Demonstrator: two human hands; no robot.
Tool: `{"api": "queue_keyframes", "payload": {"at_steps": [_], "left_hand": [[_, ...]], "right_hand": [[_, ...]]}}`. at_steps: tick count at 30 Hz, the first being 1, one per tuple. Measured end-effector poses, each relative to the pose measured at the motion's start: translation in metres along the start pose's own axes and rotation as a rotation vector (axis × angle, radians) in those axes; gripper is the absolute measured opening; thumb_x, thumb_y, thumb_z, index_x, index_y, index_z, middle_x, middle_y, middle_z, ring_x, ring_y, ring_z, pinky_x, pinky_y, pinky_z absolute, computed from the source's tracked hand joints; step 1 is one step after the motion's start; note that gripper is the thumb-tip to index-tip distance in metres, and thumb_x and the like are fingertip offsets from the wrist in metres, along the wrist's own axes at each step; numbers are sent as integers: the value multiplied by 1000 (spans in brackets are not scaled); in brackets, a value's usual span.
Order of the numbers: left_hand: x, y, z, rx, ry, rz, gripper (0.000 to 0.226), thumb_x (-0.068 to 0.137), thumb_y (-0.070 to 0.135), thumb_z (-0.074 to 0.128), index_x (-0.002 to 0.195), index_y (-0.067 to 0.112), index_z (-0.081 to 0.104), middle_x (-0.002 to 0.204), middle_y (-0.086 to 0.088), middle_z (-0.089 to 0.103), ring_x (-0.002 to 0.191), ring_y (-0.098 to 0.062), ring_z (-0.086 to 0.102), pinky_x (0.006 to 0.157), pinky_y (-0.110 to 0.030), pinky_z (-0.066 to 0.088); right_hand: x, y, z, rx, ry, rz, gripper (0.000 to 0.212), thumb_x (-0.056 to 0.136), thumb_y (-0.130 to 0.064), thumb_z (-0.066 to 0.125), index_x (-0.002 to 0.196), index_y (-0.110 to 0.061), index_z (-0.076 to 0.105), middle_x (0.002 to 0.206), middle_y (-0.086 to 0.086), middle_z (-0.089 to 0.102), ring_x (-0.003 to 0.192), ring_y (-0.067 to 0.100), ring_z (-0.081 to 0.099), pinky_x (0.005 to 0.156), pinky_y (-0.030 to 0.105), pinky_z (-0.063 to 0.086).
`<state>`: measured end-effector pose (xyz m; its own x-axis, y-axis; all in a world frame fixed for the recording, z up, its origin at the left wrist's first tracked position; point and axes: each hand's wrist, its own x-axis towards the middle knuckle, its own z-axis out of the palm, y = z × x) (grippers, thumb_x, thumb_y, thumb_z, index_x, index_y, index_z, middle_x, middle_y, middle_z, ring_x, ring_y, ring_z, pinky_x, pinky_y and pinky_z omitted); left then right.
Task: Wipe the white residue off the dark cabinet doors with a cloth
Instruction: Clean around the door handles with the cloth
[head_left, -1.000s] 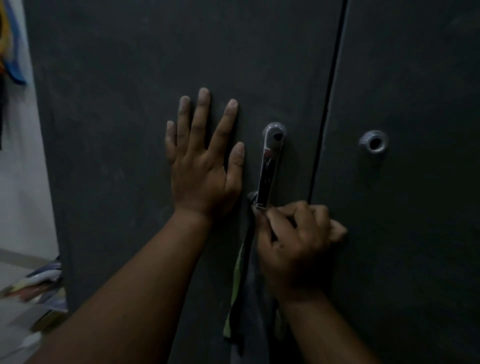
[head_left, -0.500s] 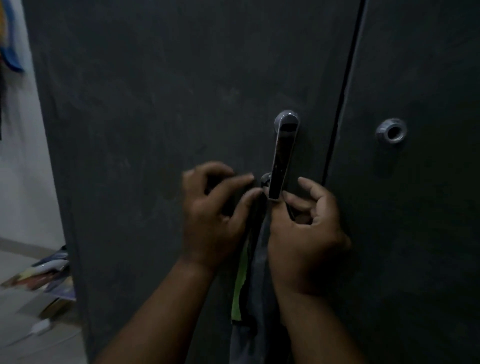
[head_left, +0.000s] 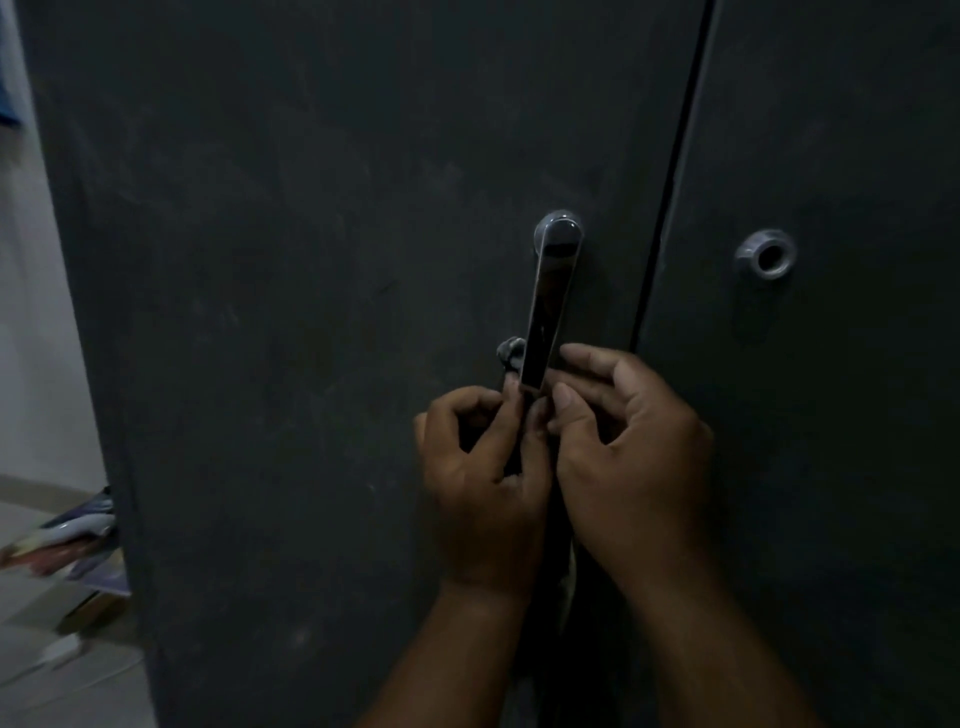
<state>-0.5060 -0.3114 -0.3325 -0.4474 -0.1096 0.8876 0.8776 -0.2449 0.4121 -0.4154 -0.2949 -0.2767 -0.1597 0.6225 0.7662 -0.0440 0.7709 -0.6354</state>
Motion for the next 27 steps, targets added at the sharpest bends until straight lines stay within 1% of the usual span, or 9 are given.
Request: {"api": "queue_keyframes", "payload": {"at_steps": [1,3,7,11,14,18,20,23,27], "left_hand": [[1,-3,1,5,16,10,18,90,7,78,107,8,81,97,-6,62,84,-28,59,69,-44,53],[6,-8,1,13,40,47,18,88,2,77,104,9,82,93,-4,63,81,-26,58,68,-45,52],[36,-8,-2,-45,83,77,24,89,-1,77,109,12,81,90,-4,64,78,-25,59,69,-37,52],[84,-4,1,-115,20,76,24,88,-1,77,106,15,82,92,-3,64,82,-26,61,71,-38,52],[93,-2,-3,-35,-106,188,28,87,4,75,105,23,83,95,2,64,87,-25,55,76,-44,50],[76,-10,-19,55,-225,345,18,84,18,77,100,24,83,97,3,65,84,-26,54,74,-50,45],[72,-11,-24,100,-206,339,22,82,13,79,100,25,84,94,2,67,81,-26,55,74,-49,44],[85,-6,-20,70,-122,229,31,83,2,76,104,24,83,90,1,66,81,-25,56,72,-48,49],[113,3,-7,-42,-4,93,23,89,6,77,106,21,82,91,3,62,83,-24,61,69,-38,52]], "right_hand": [[2,-2,-2,-15,0,-3,28,94,-8,69,117,-24,73,97,-15,78,91,-7,71,77,18,60],[7,-8,-6,-88,62,-55,21,95,-11,70,112,-22,75,94,-14,77,88,-4,72,76,25,62],[23,-16,-14,-421,233,-350,23,92,-5,67,107,-19,76,105,-4,74,99,24,66,81,51,54],[55,-11,-19,-600,361,-545,22,93,-10,68,109,-23,77,115,-1,68,109,33,54,88,50,45],[63,5,-21,-631,367,-649,24,95,-10,67,113,-22,77,119,1,68,110,32,50,87,53,45],[65,19,-19,-641,398,-706,26,96,-15,65,116,-25,76,124,-2,67,111,27,46,89,49,44],[66,20,-18,-654,408,-714,28,96,-15,63,117,-27,76,125,-2,67,112,27,46,90,47,43],[66,19,-19,-680,403,-711,34,91,-12,63,119,-28,75,126,-2,67,113,26,46,91,44,38],[64,17,-21,-685,382,-711,38,88,-12,63,121,-27,74,127,-1,66,114,26,45,91,44,38]]}}
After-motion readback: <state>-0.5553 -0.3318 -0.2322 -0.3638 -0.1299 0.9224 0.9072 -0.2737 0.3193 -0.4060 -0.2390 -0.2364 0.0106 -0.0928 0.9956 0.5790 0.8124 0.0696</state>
